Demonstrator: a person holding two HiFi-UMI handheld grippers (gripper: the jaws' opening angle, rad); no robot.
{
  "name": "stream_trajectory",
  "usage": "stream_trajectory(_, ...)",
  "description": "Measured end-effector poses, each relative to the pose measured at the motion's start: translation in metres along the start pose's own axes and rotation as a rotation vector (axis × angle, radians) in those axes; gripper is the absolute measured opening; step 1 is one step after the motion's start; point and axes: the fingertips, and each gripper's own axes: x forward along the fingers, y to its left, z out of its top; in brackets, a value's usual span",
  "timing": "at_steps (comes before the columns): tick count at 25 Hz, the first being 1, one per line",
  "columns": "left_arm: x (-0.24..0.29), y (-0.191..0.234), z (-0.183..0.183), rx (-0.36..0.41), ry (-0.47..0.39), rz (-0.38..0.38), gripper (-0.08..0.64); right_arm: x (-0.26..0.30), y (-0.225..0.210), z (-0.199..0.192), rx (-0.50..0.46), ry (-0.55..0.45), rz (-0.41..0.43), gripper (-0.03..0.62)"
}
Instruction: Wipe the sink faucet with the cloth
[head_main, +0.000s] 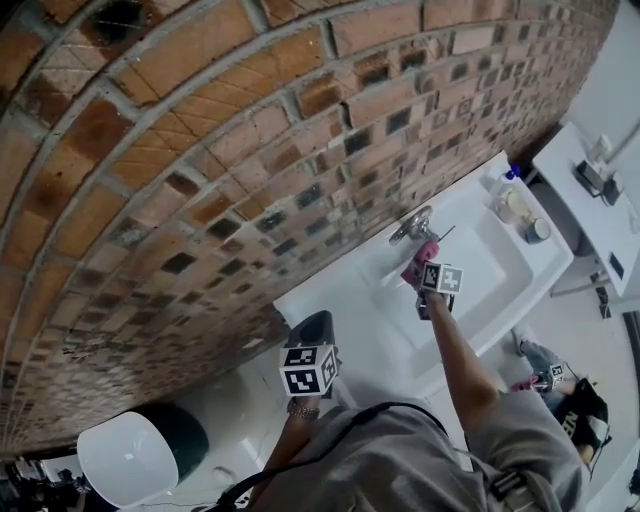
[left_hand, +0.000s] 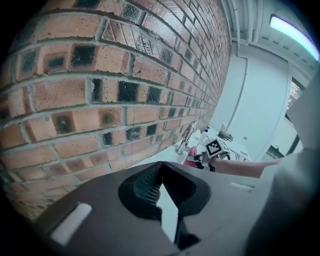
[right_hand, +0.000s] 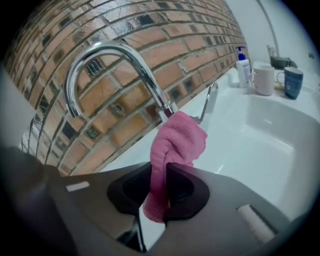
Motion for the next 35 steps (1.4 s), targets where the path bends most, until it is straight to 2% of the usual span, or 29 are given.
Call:
stream_trajectory(3, -0.001, 0.002, -0.001, -0.010, -0.002, 0.005, 0.020, -0.043, -0.014, 0.041, 0.096, -0.208, -0.102, 0.069)
stream_trajectory(4, -0.001, 0.004, -0.001, -0.016, -0.001, 0.008, 0.020, -0.054, -0.019, 0.061, 0.085, -0.276, -0.127, 0.069)
stream_trajectory(6, 0.000, 0.008, -0.003, -0.022, 0.003, 0.015, 0.020, -0.059, -0.021, 0.101, -0.048, -0.327, -0.170, 0.069)
stream_trajectory(9, 0.001, 0.003, -0.007, -0.020, 0.010, 0.006, 0.020, -0.036, -0.020, 0.135, -0.326, -0.254, -0.228, 0.069)
stream_trajectory(11, 0.002, -0.004, -0.008, -0.010, 0.014, -0.008, 0.020, -0.008, -0.021, 0.123, -0.442, -0.124, -0.228, 0.069)
stream_trajectory(12, 0.001, -0.007, -0.008, -0.006, 0.015, -0.013, 0.020, 0.005, -0.022, 0.111, -0.464, -0.071, -0.224, 0.069)
stream_trajectory(13, 0.001, -0.008, -0.008, -0.004, 0.015, -0.017, 0.020, 0.011, -0.024, 0.102, -0.462, -0.051, -0.225, 0.067)
stream_trajectory(17, -0.001, -0.004, -0.006, -0.004, 0.007, -0.007, 0.020, 0.010, -0.018, 0.087, -0.351, -0.077, -0.189, 0.067)
stream_trajectory(19, -0.002, -0.001, -0.006, -0.008, 0.006, 0.000, 0.020, 0.004, -0.009, 0.088, -0.293, -0.101, -0.139, 0.067)
stream_trajectory(22, -0.003, -0.001, -0.005, -0.008, -0.001, 0.001, 0.020, -0.029, 0.019, 0.119, -0.217, -0.268, -0.037, 0.067)
stream_trajectory(25, -0.005, -0.004, -0.002, -0.003, -0.011, 0.000, 0.020, -0.063, 0.044, 0.144, -0.241, -0.416, 0.031, 0.067)
stream_trajectory(27, -0.006, -0.008, -0.001, 0.003, -0.018, -0.004, 0.020, -0.080, 0.064, 0.145, -0.320, -0.468, 0.066, 0.067)
stream_trajectory(30, -0.008, -0.015, -0.001, 0.011, -0.026, -0.011, 0.020, -0.100, 0.115, 0.125, -0.551, -0.472, 0.119, 0.069)
stream_trajectory(33, -0.015, -0.023, -0.004, 0.013, -0.030, -0.015, 0.020, -0.095, 0.168, 0.072, -0.818, -0.365, 0.210, 0.067)
stream_trajectory(34, -0.019, -0.025, -0.004, 0.013, -0.033, -0.013, 0.020, -0.084, 0.174, 0.054, -0.851, -0.309, 0.209, 0.067)
stream_trajectory(35, -0.023, -0.027, -0.004, 0.012, -0.038, -0.009, 0.020, -0.070, 0.170, 0.039, -0.819, -0.251, 0.192, 0.067)
